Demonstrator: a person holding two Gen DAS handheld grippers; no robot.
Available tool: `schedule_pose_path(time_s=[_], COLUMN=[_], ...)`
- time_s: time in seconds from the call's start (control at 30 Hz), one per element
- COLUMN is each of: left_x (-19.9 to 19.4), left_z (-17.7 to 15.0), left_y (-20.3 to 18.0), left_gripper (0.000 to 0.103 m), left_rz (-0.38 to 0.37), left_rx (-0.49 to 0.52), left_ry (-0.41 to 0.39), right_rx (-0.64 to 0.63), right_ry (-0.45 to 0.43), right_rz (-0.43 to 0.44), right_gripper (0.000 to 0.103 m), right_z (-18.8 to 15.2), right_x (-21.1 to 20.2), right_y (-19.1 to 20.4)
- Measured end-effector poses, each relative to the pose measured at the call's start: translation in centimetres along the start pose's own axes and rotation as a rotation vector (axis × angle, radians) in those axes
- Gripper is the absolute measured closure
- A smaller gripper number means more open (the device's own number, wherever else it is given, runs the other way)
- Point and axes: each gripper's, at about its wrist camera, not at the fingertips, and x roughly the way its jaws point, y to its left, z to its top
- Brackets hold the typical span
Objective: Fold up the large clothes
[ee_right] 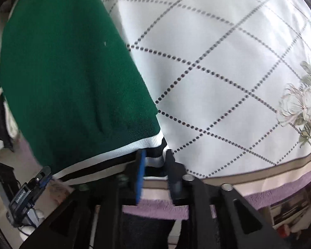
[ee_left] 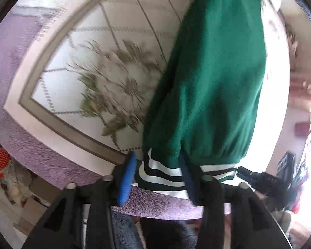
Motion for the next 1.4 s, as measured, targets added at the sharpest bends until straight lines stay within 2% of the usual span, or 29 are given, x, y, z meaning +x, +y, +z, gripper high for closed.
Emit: schedule_pose_path(time_s=[0.03,0.07,0.1,0.17,0.3,0.37,0.43,0.63,0.67,0.7,0.77,0.8,0.87,0.93,1.07,1.13,1.27,1.37,1.4], left_x=[-0.4,-0.3,0.0,1.8,6.0,7.0,7.6,7.6,7.3,6.8,6.8,7.2,7.6,6.4,3.5,1.9,-2.0,-5.8,-7.1], left_z=[0.0,0.1,0.6,1.2,2.0,2.3,2.6,3.1,3.1,3.1,4.4,5.2,5.5,4.8,2.9,1.4,-2.9,-5.4,-5.6], left_y=[0.5,0.9,0.6,0.2,-1.5,-2.0,-2.7,-4.2,-4.3,-4.5,-4.3,-4.1,-3.0,-2.3,-2.6,-2.3,-1.2,-0.4,-0.5], left_gripper=[0.037,0.035,0.035,0.035,0.035,0.034,0.033,0.033,0.033,0.036,0.066,0.07,0.082,0.088,0.091,0.091,0.092,0.092,0.092], left_rz=[-0.015,-0.034,-0.042,-0.063,-0.092,-0.084,-0.086,-0.069,-0.065,-0.055,-0.007,0.011,0.01,0.011,0.026,0.027,0.0,-0.02,-0.031], left_rx=[-0.009,-0.014,-0.014,0.01,0.099,0.114,0.131,0.188,0.188,0.193,0.203,0.204,0.202,0.209,0.254,0.242,0.181,0.132,0.11], left_ry=[-0.009,-0.02,-0.019,-0.005,0.019,0.022,-0.002,-0.055,-0.065,-0.076,-0.118,-0.128,-0.132,-0.128,-0.111,-0.067,0.077,0.178,0.203], right_rx=[0.0,-0.011,-0.019,-0.048,-0.06,-0.051,-0.037,-0.012,-0.007,0.003,0.019,0.029,0.059,0.072,0.085,0.072,0.106,0.166,0.213], right_ry=[-0.031,-0.056,-0.071,-0.104,-0.098,-0.097,-0.094,-0.039,-0.03,-0.01,0.012,0.024,0.03,0.018,0.018,0.045,0.147,0.212,0.241], right_rz=[0.029,0.062,0.084,0.139,0.218,0.317,0.395,0.531,0.549,0.58,0.603,0.621,0.648,0.647,0.681,0.677,0.661,0.685,0.718], right_gripper=[0.056,0.043,0.035,0.035,0.034,0.033,0.033,0.033,0.035,0.041,0.054,0.065,0.074,0.077,0.083,0.083,0.084,0.084,0.084], right_z=[-0.1,0.3,0.4,1.3,3.4,3.5,4.6,6.4,6.9,7.0,6.9,7.0,5.6,5.0,2.0,-0.4,-6.6,-10.6,-12.2], right_x=[-0.9,-1.7,-1.9,-1.6,0.9,2.2,3.5,4.9,5.0,5.4,6.6,7.1,7.9,8.0,6.3,4.4,1.1,-1.3,-2.4], right_y=[-0.3,-0.9,-0.8,-1.0,-2.3,-2.8,-2.9,-2.3,-2.1,-2.1,-1.3,-1.0,0.7,2.4,4.0,4.2,3.5,2.1,1.8])
